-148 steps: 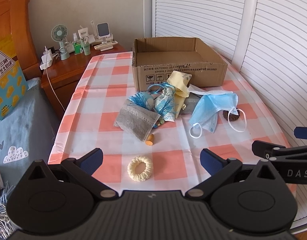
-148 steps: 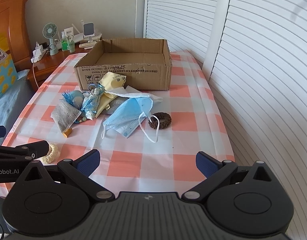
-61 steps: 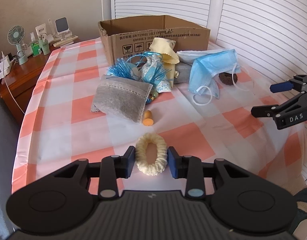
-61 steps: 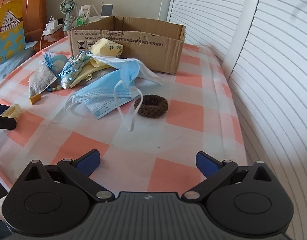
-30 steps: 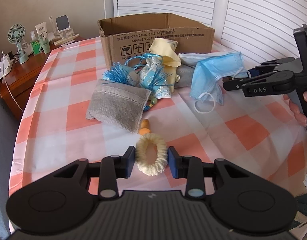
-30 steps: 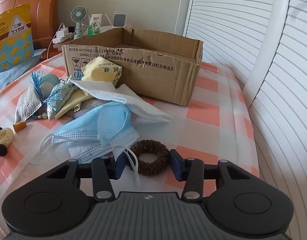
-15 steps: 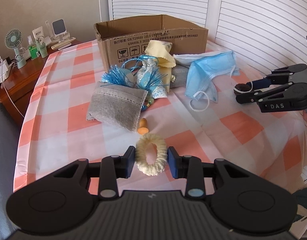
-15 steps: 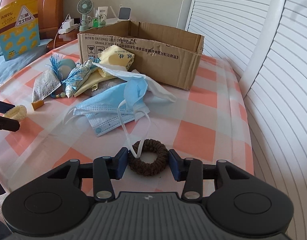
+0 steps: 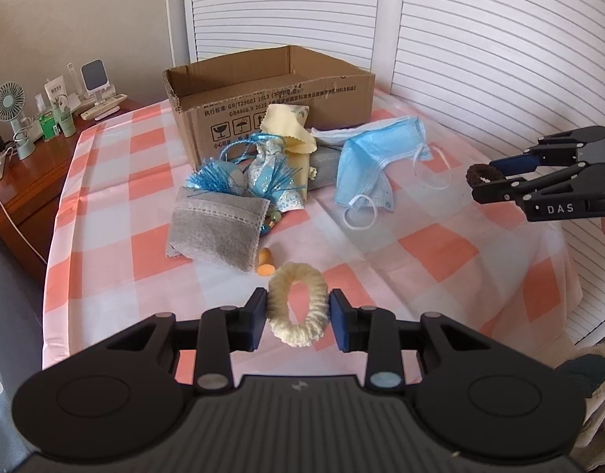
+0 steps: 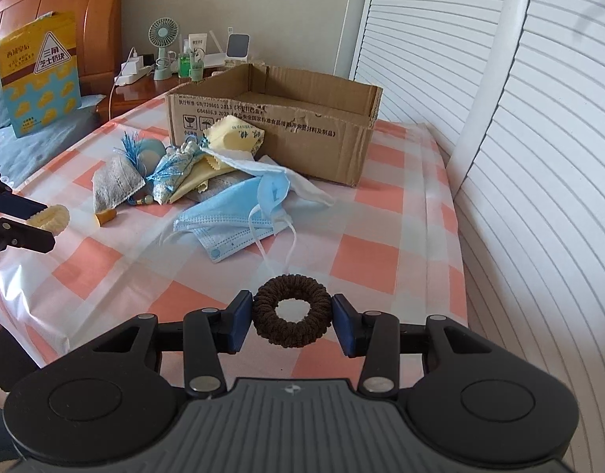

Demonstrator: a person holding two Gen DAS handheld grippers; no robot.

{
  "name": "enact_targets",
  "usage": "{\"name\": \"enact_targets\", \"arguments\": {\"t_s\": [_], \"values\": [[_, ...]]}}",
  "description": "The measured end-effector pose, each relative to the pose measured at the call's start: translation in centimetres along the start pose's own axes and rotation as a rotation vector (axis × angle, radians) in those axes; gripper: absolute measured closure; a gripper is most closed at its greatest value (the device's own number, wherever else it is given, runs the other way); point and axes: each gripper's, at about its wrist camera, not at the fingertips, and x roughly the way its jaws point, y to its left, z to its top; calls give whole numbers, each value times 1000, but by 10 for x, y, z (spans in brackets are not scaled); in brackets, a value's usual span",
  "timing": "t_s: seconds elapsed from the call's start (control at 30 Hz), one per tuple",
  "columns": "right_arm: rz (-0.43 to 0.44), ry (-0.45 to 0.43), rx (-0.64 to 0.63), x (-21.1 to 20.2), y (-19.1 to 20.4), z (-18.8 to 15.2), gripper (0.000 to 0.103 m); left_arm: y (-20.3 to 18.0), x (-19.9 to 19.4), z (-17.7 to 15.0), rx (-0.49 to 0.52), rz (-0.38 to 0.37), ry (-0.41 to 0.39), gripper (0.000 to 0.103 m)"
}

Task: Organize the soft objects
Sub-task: 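Carry the cream hair tie into the box and open the left gripper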

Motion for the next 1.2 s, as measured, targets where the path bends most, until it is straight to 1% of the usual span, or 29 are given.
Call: {"name": "enact_targets", "arguments": {"t_s": [0.17, 0.3, 0.43, 0.6, 0.67, 0.83, 1.03, 1.07, 1.1, 1.13, 1.17, 1.2], "values": [[29, -42, 3, -13, -3, 21, 54, 7, -5, 20, 12, -20, -13, 70], [62, -81, 3, -18, -5, 43, 54, 15, -5, 47, 29, -24, -36, 70], [84, -115, -1, -15, -7, 65, 54, 21, 2, 84, 73, -13, -64, 70], [92, -138, -6, -2, -13, 87, 54, 29, 29, 137, 127, 11, -89, 70], [97, -144, -2, 3, -16, 95, 54, 34, 46, 158, 140, 18, -86, 70], [92, -145, 15, 19, -26, 106, 54, 52, 92, 207, 134, 55, -72, 70], [79, -129, 42, 35, -38, 109, 54, 72, 141, 252, 90, 107, -48, 70], [76, -127, 47, 37, -40, 109, 54, 75, 149, 257, 80, 116, -47, 63], [75, -126, 52, 38, -41, 109, 54, 78, 156, 262, 71, 129, -50, 50], [76, -126, 58, 39, -42, 109, 54, 82, 163, 266, 64, 142, -56, 41], [75, -125, 62, 40, -43, 109, 54, 85, 170, 268, 57, 153, -51, 26], [75, -124, 63, 40, -44, 110, 54, 89, 174, 270, 44, 167, -47, 20]]}}
